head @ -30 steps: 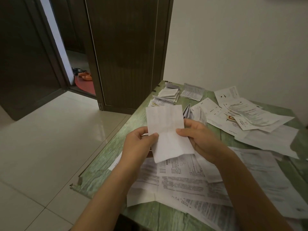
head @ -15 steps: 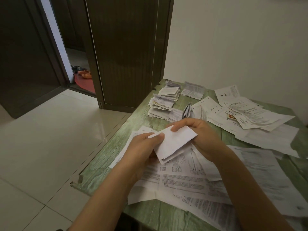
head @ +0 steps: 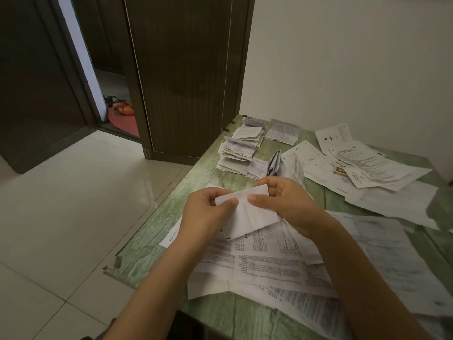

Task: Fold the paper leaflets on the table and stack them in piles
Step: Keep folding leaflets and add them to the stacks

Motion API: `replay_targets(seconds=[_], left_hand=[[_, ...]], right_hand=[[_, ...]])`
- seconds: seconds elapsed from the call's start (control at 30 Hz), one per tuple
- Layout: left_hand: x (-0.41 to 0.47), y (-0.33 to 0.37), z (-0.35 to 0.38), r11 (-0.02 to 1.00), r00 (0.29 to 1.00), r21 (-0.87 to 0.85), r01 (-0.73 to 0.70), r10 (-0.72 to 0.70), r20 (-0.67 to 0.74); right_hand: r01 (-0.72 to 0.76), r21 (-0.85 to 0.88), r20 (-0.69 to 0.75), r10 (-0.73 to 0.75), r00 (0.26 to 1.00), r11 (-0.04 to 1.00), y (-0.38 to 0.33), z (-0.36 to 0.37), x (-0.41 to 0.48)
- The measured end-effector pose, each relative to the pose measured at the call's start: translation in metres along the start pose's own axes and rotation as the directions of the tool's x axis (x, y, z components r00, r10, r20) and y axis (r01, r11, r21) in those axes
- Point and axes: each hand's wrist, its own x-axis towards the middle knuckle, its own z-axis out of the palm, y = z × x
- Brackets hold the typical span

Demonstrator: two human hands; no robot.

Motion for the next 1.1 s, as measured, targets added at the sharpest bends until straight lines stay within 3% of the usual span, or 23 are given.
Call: replay_targets(seconds=[0.1,0.2,0.43,0.67,0.73,0.77,0.83,0.87,0.9,1.0,1.1], left_hand=[[0.002,0.001,-0.002,0.998,0.997,0.010,0.064,-0.065,0.050],[0.000,0.001,-0.002,0.990,0.980,0.073,0.118,-0.128,0.155],[-0.002,-0.002,0.001,0.987,0.956,0.131,0.095,-0.127,0.264],[0.000,-0.001,0.003,0.989,0.957,0.050,0.140,-0.148,0.248],[0.001,-0.003,0.002,0.986,0.962,0.025,0.164,-0.165,0.217],[0.001,-0.003,0.002,0.985,0.966,0.002,0.172,-0.169,0.198],[0.002,-0.002,0.002,0.981,0.972,-0.066,0.185,-0.173,0.159],[0.003,-0.001,0.002,0.976,0.976,-0.110,0.187,-0.172,0.137],[0.003,0.000,0.003,0.971,0.979,-0.152,0.186,-0.170,0.113],[0.006,0.000,0.004,0.955,0.983,-0.232,0.185,-0.176,0.059],[0.009,0.000,0.004,0.937,0.976,-0.274,0.217,-0.215,0.037]], right_hand=[[0.018,0.014,-0.032,-0.017,0.999,1.000,-0.001,0.000,-0.001],[0.026,-0.013,0.024,-0.026,0.999,1.000,-0.002,0.003,-0.003],[0.080,-0.068,0.034,-0.078,0.996,0.995,-0.003,0.008,-0.003],[0.092,-0.028,-0.174,-0.095,0.980,0.995,-0.001,-0.005,0.000],[0.141,-0.018,-0.334,-0.139,0.932,0.990,-0.001,-0.012,0.002],[0.185,-0.083,-0.452,-0.202,0.869,0.979,-0.001,-0.016,0.002],[0.190,-0.367,-0.627,-0.393,0.673,0.911,-0.001,-0.024,0.001],[0.133,-0.494,-0.635,-0.462,0.620,0.859,0.000,-0.027,0.001],[0.063,-0.576,-0.604,-0.476,0.639,0.815,0.002,-0.030,0.002],[-0.104,-0.700,-0.448,-0.322,0.834,0.706,0.014,-0.034,0.007],[-0.143,-0.765,-0.368,-0.245,0.897,0.628,0.018,-0.031,0.009]])
